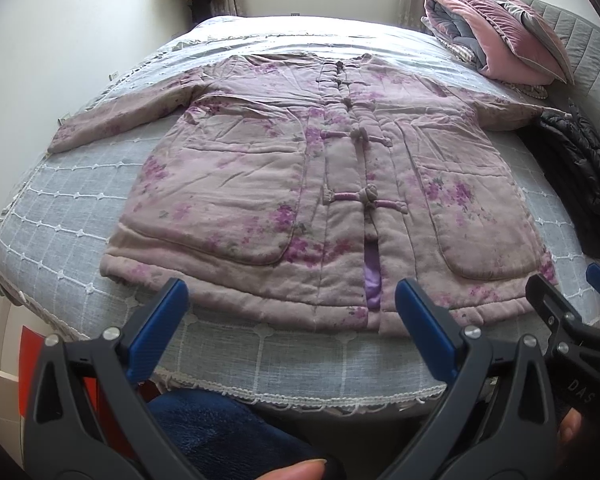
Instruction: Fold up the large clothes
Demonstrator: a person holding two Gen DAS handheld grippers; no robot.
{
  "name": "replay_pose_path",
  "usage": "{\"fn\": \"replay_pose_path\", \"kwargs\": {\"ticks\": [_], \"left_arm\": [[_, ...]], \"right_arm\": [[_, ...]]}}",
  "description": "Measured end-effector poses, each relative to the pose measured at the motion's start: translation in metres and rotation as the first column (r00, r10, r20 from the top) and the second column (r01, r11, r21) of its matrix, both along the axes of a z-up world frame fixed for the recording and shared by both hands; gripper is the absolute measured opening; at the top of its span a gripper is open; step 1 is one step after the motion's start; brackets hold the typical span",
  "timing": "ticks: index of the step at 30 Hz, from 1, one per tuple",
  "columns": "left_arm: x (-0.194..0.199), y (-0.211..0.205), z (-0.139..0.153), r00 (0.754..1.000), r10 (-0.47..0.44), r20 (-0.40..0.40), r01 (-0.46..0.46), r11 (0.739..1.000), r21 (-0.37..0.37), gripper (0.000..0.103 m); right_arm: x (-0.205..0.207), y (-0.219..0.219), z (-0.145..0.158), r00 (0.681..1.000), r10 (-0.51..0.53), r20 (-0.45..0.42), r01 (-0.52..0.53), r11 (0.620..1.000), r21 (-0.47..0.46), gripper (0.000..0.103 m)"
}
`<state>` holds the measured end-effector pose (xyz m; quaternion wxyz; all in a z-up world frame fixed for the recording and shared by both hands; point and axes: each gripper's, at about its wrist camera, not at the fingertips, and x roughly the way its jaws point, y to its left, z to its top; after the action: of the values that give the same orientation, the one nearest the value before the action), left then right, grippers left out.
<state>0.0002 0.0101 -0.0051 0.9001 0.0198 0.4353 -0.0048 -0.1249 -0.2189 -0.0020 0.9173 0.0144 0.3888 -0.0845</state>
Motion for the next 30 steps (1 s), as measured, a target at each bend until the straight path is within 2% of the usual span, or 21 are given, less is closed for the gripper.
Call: {"fn": "replay_pose_path", "kwargs": {"ticks": [4, 6, 9, 13, 19, 25, 27, 29, 30], "left_arm": [[0.001, 0.002, -0.002, 0.999, 0.002, -0.047, -0.002, 1.0, 0.004, 0.103], [0.002, 0.002, -0.003, 0.996, 0.002, -0.089, -0.001, 1.0, 0.012, 0.103], [0.001, 0.002, -0.004, 0.996, 0.004, -0.091, -0.003, 1.0, 0.015, 0.103], [0.002, 0.006, -0.008, 0.998, 0.01, -0.057, -0.012, 1.0, -0.019, 0.103], [0.003, 0.007, -0.009, 0.998, 0.013, -0.065, -0.012, 1.0, 0.005, 0.103], [0.005, 0.009, -0.011, 0.997, 0.006, -0.073, -0.008, 0.999, -0.031, 0.103], [0.01, 0.019, -0.012, 0.997, -0.003, -0.075, -0.002, 0.998, -0.057, 0.103], [0.018, 0.041, -0.014, 0.997, 0.033, -0.072, -0.038, 0.996, -0.076, 0.103], [0.022, 0.054, -0.014, 0.996, 0.061, -0.07, -0.065, 0.996, -0.058, 0.103]], "right_arm": [[0.0, 0.0, 0.001, 1.0, -0.002, 0.001, 0.002, 1.0, 0.006, 0.103], [-0.001, -0.002, 0.0, 1.0, 0.003, -0.005, -0.003, 0.999, 0.051, 0.103], [-0.001, -0.002, 0.0, 1.0, 0.003, -0.004, -0.003, 0.998, 0.061, 0.103], [0.001, -0.001, -0.004, 1.0, 0.003, -0.013, -0.002, 0.998, 0.064, 0.103], [0.003, -0.001, -0.006, 1.0, 0.001, -0.01, -0.001, 0.998, 0.066, 0.103], [0.005, 0.002, -0.008, 1.0, 0.007, -0.02, -0.005, 0.998, 0.066, 0.103], [0.006, 0.002, -0.01, 0.999, 0.011, -0.036, -0.008, 0.997, 0.076, 0.103], [0.008, -0.001, -0.012, 0.999, 0.021, -0.045, -0.018, 0.998, 0.065, 0.103], [0.009, -0.006, -0.014, 0.998, 0.029, -0.052, -0.025, 0.997, 0.067, 0.103]]}}
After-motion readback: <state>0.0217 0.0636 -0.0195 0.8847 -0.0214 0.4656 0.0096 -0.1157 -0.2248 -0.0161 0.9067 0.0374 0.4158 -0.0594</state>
